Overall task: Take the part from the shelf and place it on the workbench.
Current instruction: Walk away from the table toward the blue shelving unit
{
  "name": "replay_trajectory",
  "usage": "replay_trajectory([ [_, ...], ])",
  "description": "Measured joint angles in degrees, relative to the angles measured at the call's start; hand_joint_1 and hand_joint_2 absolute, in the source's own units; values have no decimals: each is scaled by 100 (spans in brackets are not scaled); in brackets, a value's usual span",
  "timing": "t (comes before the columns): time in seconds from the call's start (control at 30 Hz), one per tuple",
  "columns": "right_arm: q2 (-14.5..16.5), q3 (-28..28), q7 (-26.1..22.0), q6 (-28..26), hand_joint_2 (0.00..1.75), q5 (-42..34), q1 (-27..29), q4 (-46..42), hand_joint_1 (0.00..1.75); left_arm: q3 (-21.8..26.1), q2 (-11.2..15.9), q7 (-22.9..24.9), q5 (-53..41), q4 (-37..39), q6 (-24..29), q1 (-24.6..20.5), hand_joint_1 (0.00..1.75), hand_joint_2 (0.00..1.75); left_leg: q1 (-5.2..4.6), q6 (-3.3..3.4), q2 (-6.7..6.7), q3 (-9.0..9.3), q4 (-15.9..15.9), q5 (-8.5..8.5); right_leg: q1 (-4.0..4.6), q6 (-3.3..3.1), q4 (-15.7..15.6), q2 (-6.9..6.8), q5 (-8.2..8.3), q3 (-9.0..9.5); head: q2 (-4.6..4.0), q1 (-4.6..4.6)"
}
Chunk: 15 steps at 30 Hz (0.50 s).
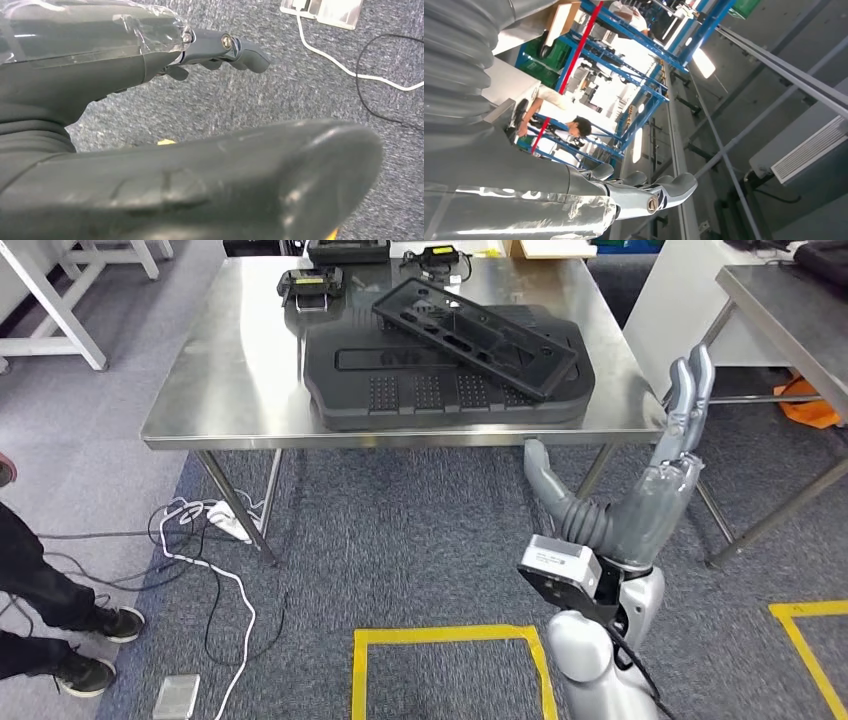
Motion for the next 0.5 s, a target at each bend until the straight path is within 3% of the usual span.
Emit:
replay_trajectory([
  [0.07,-12,1,15,0,175,2,9,0,0,0,0,0,-9,0,-1,-3,0,0,-17,76,24,-140,6,107,-7,21,614,12,-571,-192,0,39],
  [0.1,-20,0,19,0,175,3,15,0,0,0,0,0,-13,0,-1,-2,0,0,-30,91,31,-216,15,162,-8,32,968,17,-773,-267,0,52],
  [0.13,-26,1,21,0,175,3,21,0,0,0,0,0,-15,0,-1,-2,0,0,-42,95,35,-296,30,213,-6,38,1227,22,-835,-283,0,63],
  [0.17,-31,1,23,0,175,3,27,0,0,0,0,0,-17,0,-1,-2,0,0,-54,95,37,-383,50,264,-5,34,1328,25,-762,-216,0,71],
  [0.2,-34,1,24,0,175,3,32,0,0,0,0,0,-19,0,-1,-2,0,0,-62,89,38,-468,74,311,-2,18,1227,27,-603,-48,0,75],
  [0.27,-36,1,24,0,175,3,30,0,0,0,-1,0,-21,0,-1,-2,0,0,-75,63,34,-588,121,393,19,-42,533,33,-360,535,0,91],
  [0.33,-37,1,23,0,175,3,22,-3,0,0,-2,0,-28,0,-1,-4,0,0,-84,12,31,-651,151,478,56,-86,-232,39,-400,1038,0,97],
  [0.37,-37,1,24,0,175,1,22,-4,0,0,-2,0,-35,0,-1,-4,0,0,-82,-22,33,-678,148,526,77,-100,-439,43,-443,1141,0,101],
  [0.43,-39,-1,25,0,175,-32,30,-7,0,0,-2,0,-52,0,1,1,0,0,-75,-97,27,-713,138,600,78,-142,-539,37,-382,1107,0,100],
  [0.5,-40,0,25,0,175,-92,34,-7,0,0,-2,0,-67,0,2,4,0,0,-70,-172,9,-810,319,384,48,-216,-571,14,-262,1015,0,69],
])
